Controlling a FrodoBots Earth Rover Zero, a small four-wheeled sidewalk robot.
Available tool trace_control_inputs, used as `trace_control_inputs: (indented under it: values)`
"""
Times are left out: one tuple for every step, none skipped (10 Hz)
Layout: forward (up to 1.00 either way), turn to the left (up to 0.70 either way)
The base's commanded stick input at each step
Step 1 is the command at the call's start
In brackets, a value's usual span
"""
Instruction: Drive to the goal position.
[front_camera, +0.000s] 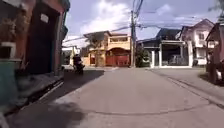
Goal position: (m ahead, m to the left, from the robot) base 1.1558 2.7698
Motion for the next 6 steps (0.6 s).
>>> trace_control_inputs:
  values:
    - [0.0,0.0]
    - [0.0,0.0]
    - [0.0,0.0]
    - [0.0,0.0]
    - [0.0,-0.04]
    - [0.0,-0.45]
